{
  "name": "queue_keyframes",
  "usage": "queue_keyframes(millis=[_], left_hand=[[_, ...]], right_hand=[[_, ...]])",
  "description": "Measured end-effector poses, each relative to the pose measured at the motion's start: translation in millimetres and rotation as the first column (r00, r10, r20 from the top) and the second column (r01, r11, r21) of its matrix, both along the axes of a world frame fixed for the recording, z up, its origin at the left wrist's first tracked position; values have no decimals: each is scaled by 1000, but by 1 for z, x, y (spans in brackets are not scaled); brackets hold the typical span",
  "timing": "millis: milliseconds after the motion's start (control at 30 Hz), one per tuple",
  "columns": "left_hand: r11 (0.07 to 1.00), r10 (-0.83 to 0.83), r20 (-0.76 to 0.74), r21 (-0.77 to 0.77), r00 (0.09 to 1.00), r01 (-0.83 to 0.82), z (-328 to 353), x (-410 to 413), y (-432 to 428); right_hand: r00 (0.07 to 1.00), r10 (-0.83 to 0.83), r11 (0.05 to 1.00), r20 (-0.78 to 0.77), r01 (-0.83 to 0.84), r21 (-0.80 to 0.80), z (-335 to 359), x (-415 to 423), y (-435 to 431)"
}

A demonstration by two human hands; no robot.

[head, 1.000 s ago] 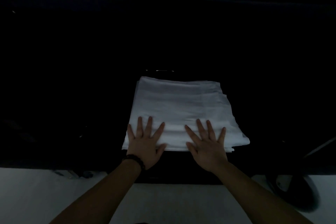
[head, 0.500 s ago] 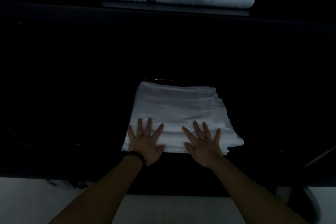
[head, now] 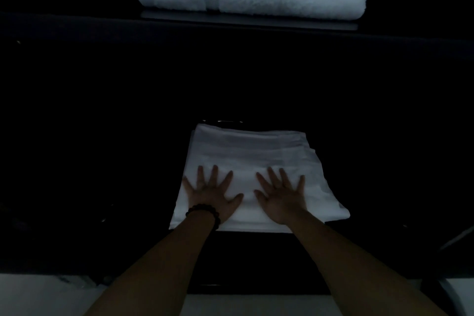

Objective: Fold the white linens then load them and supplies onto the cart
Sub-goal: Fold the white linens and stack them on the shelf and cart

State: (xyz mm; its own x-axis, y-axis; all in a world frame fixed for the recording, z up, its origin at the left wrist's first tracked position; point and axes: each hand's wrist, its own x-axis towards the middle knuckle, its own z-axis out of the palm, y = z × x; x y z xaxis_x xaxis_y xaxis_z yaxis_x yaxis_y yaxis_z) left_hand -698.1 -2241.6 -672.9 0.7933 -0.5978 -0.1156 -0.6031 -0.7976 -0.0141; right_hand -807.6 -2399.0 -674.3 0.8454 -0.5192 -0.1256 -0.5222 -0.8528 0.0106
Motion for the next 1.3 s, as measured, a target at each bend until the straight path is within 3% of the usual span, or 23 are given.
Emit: queue_keyframes(millis=[300,500,667,867,1000,1167,1300], left_hand=[[996,70,-111,-55,991,-76,4,22,7],[965,92,-217,-221,972,-141,-3,26,36],[969,102,-136,-210,985,-129,-6,17,53],[961,148,-148,-210,978,-177,-4,-1,66],[954,159,-148,-231,976,-191,8,-17,73],[935,90,-91,-335,992,-115,50,-30,68],[913,19,-76,-405,997,-48,106,-46,67]], right_hand=[[971,-224,972,83,217,88,-10,-21,-56],[951,-280,957,131,266,120,-16,-28,-54],[940,-301,948,162,277,155,-11,-49,-45],[964,-265,959,31,259,116,-4,-82,-35],[940,-331,934,83,314,171,9,-91,-24],[957,-244,964,159,222,146,38,-81,-11],[947,-227,958,230,173,231,94,-80,12]])
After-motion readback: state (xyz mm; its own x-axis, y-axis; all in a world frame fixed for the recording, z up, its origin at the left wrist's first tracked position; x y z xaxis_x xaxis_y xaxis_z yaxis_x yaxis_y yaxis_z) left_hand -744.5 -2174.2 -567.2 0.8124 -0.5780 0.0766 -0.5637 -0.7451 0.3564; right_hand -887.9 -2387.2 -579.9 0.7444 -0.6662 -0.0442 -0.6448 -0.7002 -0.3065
